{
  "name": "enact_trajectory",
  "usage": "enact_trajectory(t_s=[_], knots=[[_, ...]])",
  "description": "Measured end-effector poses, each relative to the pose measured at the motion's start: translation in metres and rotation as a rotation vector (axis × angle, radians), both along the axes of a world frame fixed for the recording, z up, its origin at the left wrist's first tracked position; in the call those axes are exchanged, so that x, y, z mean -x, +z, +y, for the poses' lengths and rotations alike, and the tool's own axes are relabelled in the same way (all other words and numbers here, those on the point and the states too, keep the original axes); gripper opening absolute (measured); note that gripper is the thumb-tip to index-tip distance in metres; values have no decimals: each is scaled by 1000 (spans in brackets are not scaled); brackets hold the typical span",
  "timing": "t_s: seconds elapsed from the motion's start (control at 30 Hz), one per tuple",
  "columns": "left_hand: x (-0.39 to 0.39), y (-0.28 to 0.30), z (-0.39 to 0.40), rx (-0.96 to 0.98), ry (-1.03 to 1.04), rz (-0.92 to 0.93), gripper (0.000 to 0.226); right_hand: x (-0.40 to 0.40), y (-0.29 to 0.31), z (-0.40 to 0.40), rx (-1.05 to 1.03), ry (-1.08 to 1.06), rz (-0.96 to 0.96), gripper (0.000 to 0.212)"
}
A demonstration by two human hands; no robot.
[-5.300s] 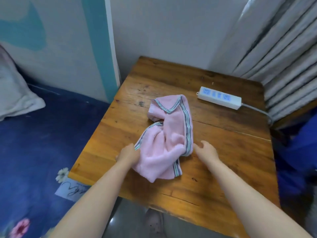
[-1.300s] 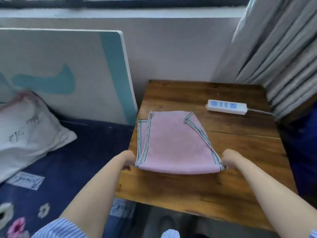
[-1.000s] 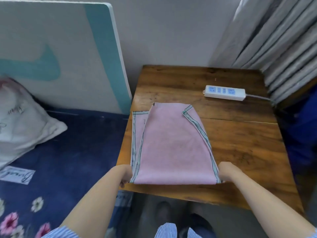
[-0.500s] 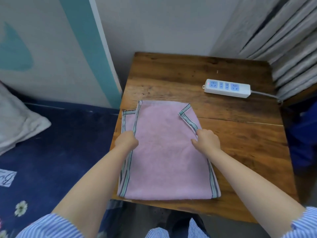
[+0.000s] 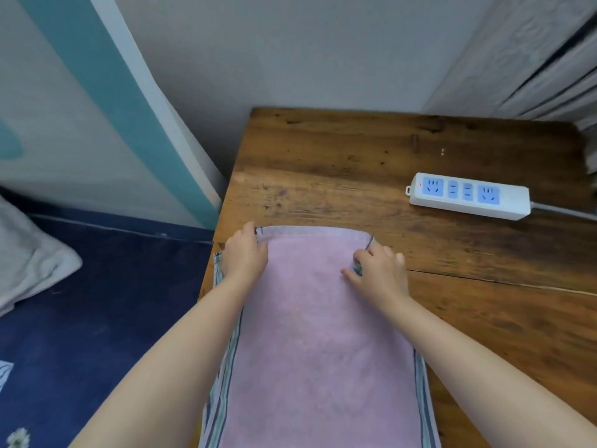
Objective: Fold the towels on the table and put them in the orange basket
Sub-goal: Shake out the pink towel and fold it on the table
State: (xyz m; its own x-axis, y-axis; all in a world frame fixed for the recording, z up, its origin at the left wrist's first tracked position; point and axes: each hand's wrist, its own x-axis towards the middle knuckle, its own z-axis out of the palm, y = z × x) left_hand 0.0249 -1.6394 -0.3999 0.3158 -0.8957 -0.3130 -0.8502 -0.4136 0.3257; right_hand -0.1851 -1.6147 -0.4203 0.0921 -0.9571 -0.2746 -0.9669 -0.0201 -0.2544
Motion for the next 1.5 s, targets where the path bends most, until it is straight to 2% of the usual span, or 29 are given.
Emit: enact_trajectory(t_s=[0.2,0.3,0.43,0.5,0.6,0.7,0.77,0.83,0.9,0.93,1.03,1.17,1.23,1.37,1.5], knots=[[-6,-1,-4,147,-10,147,30,12,9,-8,-90,-38,62,24],[-9,4,-5,160,-24,217,31,15,17,-7,-189,-139,-3,18],[-26,17,8,189,43,313,16,27,38,1,-219,-211,-83,13],[-43,20,21,76,54,379,12,35,51,9,-276,-169,-183,17],[-70,28,43,-254,72,525,5,42,76,22,-512,-90,-375,23],[-95,36,56,-523,-47,459,3,43,94,34,-867,30,-526,38],[-112,38,61,-658,-125,409,20,43,98,40,-1085,41,-590,37],[-124,40,64,-737,-158,362,26,42,95,42,-1156,-5,-610,31],[-131,39,66,-715,-158,302,24,35,90,40,-1034,-65,-556,23],[-132,37,66,-668,-156,268,22,30,86,37,-894,-72,-483,19],[-130,27,65,-457,-176,163,12,10,74,29,-496,43,-154,18],[-124,17,72,-325,-215,93,14,-20,55,33,-365,139,73,23],[-124,14,76,-304,-254,36,17,-29,46,36,-304,87,117,34],[-123,5,84,-276,-266,-27,27,-43,29,28,-41,10,160,26],[-114,2,82,-273,-293,-69,34,-64,12,10,-24,-63,157,32]])
